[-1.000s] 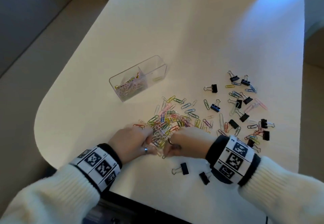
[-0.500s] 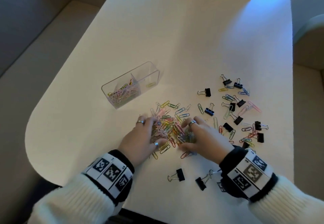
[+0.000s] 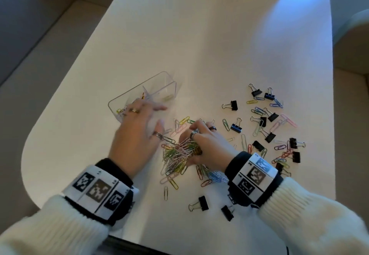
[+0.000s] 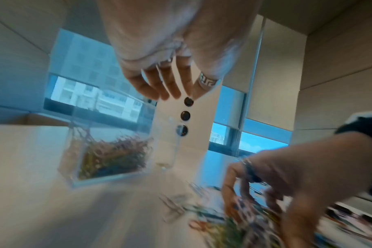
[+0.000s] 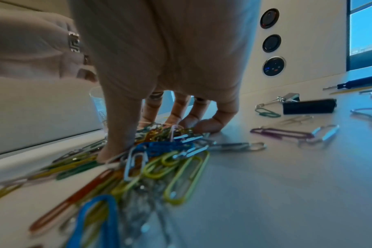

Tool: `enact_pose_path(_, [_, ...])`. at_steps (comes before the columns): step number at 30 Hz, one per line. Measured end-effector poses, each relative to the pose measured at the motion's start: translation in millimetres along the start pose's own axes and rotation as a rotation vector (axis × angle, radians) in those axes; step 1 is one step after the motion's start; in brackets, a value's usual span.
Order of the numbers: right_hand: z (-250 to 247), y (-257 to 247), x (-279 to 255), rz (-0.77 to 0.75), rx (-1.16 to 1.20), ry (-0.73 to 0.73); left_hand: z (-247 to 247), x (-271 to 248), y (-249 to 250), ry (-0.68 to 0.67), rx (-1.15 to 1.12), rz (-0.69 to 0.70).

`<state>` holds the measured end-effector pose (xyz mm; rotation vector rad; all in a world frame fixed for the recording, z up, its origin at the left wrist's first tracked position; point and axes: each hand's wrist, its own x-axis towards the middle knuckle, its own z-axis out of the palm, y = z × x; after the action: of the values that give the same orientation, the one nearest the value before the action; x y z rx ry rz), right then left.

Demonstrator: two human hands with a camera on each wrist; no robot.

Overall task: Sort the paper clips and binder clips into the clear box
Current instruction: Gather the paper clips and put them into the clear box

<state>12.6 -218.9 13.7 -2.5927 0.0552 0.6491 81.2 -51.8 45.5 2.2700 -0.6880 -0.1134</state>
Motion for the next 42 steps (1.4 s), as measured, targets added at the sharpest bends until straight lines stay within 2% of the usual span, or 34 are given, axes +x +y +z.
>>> enact_pose_path(2, [-2.7, 2.0, 3.1, 0.002, 0.027, -0.013, -16.4, 9.6, -2.7, 0.147, 0.044, 0.012])
enact_pose_path(4, [-4.4, 3.5, 5.5, 0.001, 0.036, -0.024, -28.2, 17.4, -12.9, 0.221, 0.113, -0.018])
enact_pose_path(6, [-6.4, 4.2, 6.9, -0.001, 0.047, -0.019, -34.2, 23.8, -23.8, 0.180, 0.127, -0.139])
enact_pose_path(9, [-9.6, 6.0, 7.7, 0.003, 0.104, 0.024, -30.9, 28.9, -38.8, 0.011, 0.179, -0.303])
enact_pose_path(12, [-12.9, 8.5, 8.8, 0.026, 0.158, 0.030, -21.9, 30.6, -53.1, -0.087, 0.142, -0.308])
enact_pose_path(15, [-18.2, 11.2, 8.4, 0.037, 0.187, 0.046, -18.8, 30.2, -62.6, -0.067, 0.043, -0.271])
enact_pose_path(21, [-48.4, -4.5, 12.4, -0.037, 0.254, 0.266, -18.6, 25.8, -69.8, -0.031, -0.026, -0.226])
enact_pose_path(27, [-75.4, -67.7, 51.0, -0.329, 0.386, 0.559, -17.6, 23.7, -70.2, -0.004, -0.024, -0.217])
enact_pose_path(31, [-66.1, -95.8, 80.4, -0.365, 0.291, 0.500, -18.1, 23.9, -69.5, -0.008, -0.018, -0.231])
enact_pose_path(36, [-57.3, -97.6, 93.6, -0.322, -0.012, 0.264, -18.8, 22.5, -68.1, 0.008, -0.021, -0.219])
enact_pose_path(39, [-63.4, -92.9, 88.1, -0.297, 0.046, 0.228, -19.3, 21.8, -67.9, -0.002, -0.053, -0.216])
enact_pose_path(42, [-73.4, -82.4, 75.0, -0.276, 0.195, 0.307, -19.6, 22.9, -68.6, -0.016, -0.097, -0.228])
